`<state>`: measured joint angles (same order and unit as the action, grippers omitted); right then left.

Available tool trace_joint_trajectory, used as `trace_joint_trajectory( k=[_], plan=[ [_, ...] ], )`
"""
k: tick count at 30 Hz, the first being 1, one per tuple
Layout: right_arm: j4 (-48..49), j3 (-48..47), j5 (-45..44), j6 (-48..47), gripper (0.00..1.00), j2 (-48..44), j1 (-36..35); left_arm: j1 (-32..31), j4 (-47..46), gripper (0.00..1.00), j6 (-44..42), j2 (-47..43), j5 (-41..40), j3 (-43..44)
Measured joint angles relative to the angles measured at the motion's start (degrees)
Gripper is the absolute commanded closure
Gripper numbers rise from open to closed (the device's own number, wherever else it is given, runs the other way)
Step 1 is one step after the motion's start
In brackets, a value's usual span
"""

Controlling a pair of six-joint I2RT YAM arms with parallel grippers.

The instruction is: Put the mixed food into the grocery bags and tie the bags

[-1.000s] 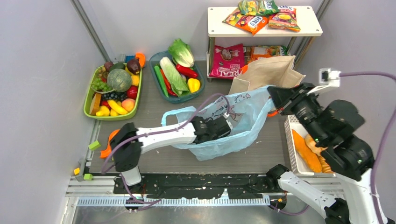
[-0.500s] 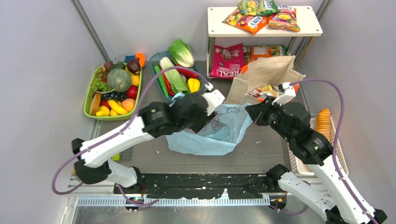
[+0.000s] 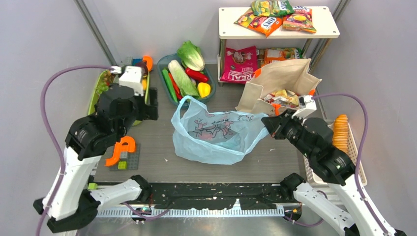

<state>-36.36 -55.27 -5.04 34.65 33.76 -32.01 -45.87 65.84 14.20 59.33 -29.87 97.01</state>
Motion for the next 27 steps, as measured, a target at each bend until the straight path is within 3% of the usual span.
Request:
trace_joint_trajectory(
  k=[2, 6, 14, 21, 27],
  plan=[
    [-1.2, 0.3, -1.5, 0.0, 0.95, -1.9, 0.0, 8.0, -0.4, 0.01, 0.8, -1.2, -0.6, -2.5],
    [-4.0, 0.7, -3.0, -0.1, 0.95, -5.9, 0.0, 23.5, -2.8, 0.01, 3.3, -1.2, 2.1, -7.2],
    [-8.4, 0.7, -0.9, -1.2, 0.95, -4.5, 0.0, 48.8, -10.1, 0.03, 17.0, 13.3, 10.1, -10.3],
    [-9.6, 0.7, 0.7, -2.0, 0.95, -1.8, 0.0, 63.3, -11.0, 0.05, 26.5, 26.0, 14.5, -8.4],
    [-10.6, -0.8, 1.7, -2.4, 0.95, 1.4, 0.0, 66.2, -13.8, 0.09, 27.7, 31.4, 10.0, -6.8]
  ],
)
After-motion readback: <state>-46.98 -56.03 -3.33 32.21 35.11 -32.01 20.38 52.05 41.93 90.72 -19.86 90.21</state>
